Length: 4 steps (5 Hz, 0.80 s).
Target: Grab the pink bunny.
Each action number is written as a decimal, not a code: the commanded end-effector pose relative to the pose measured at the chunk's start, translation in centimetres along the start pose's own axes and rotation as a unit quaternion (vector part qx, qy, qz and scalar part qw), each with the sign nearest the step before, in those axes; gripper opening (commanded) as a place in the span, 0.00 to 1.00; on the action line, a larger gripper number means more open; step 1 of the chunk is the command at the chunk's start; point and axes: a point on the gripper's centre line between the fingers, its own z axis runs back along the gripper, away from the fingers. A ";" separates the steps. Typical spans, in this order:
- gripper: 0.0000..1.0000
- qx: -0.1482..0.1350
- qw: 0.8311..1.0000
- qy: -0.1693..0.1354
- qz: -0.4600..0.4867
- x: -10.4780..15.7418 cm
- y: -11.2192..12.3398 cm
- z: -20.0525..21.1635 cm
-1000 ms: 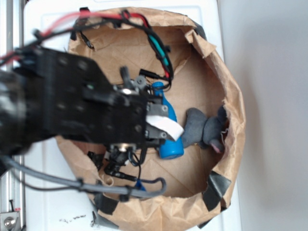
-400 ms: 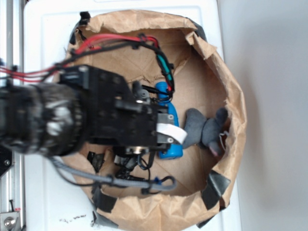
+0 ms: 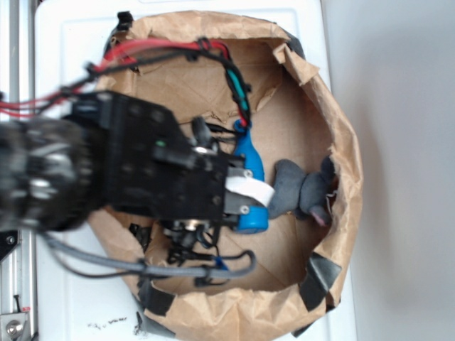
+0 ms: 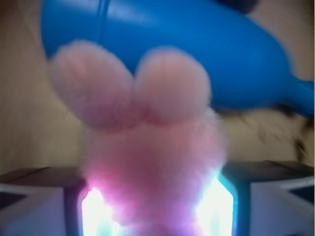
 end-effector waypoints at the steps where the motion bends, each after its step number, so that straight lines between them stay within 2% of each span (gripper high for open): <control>1: 0.00 0.007 0.999 -0.001 0.038 0.5 2.2 8.8; 2: 0.00 0.043 0.995 0.040 0.076 0.6 3.1 11.0; 3: 0.00 0.046 0.995 0.027 0.085 0.4 3.6 12.7; 4: 0.00 0.029 0.994 -0.005 0.104 0.4 4.5 14.4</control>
